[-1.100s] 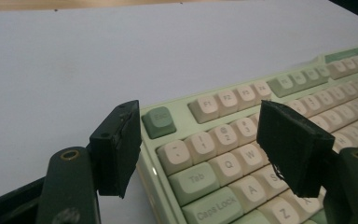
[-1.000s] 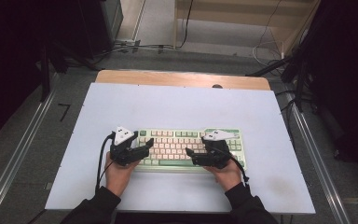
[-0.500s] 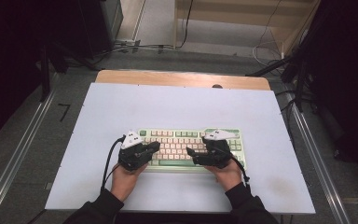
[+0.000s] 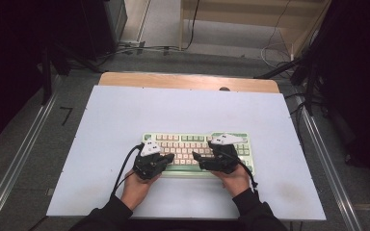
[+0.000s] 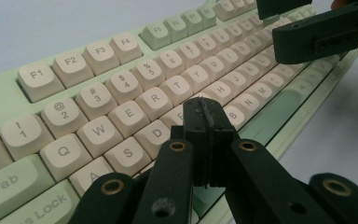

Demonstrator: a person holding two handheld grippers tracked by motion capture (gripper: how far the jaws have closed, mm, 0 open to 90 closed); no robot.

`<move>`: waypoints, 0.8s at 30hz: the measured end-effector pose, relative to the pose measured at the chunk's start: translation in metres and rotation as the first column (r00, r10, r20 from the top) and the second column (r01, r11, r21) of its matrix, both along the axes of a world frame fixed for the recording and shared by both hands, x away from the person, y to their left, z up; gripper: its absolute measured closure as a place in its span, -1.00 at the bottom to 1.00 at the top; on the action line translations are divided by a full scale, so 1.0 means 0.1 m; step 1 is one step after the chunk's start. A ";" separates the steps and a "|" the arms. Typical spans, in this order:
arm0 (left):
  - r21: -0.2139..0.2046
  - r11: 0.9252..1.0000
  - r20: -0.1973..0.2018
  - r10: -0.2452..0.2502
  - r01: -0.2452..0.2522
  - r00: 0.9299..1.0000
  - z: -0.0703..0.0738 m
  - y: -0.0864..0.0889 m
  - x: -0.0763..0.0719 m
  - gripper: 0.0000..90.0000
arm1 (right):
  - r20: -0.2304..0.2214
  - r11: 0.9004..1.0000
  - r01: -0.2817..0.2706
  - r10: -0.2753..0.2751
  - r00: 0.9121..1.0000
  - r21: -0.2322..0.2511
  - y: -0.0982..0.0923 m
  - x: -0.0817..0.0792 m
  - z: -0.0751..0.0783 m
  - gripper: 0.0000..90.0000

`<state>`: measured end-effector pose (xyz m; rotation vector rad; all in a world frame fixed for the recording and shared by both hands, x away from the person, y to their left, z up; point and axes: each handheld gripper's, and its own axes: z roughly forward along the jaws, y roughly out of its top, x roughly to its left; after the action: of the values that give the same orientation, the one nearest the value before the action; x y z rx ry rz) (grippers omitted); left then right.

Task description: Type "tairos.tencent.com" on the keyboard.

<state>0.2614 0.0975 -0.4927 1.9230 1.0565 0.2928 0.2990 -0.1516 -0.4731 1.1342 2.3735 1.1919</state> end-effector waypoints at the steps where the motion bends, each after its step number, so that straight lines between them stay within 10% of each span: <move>1: 0.001 1.000 -0.003 0.002 -0.002 1.000 0.00 0.00 0.00 1.00 | 0.000 1.000 0.000 0.000 1.000 0.000 0.00 0.00 0.00 -0.46; 12: 0.025 1.000 -0.034 0.014 -0.013 0.999 -0.03 -0.01 0.02 0.97 | -0.001 1.000 -0.003 0.003 1.000 0.000 0.01 0.00 0.00 -0.45; 20: -0.044 0.994 0.073 0.099 -0.096 0.992 0.14 0.17 0.02 -0.14 | 0.000 1.000 0.003 -0.003 1.000 0.006 -0.01 0.00 0.01 -0.45; 24: -0.076 0.986 0.037 0.148 -0.145 0.988 0.14 0.29 0.08 -0.35 | 0.003 1.000 -0.001 0.001 1.000 0.005 0.00 0.00 0.00 -0.45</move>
<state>0.2695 0.1266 -0.4783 1.7702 1.1676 0.3708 0.2985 -0.1515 -0.4726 1.1327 2.3707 1.1999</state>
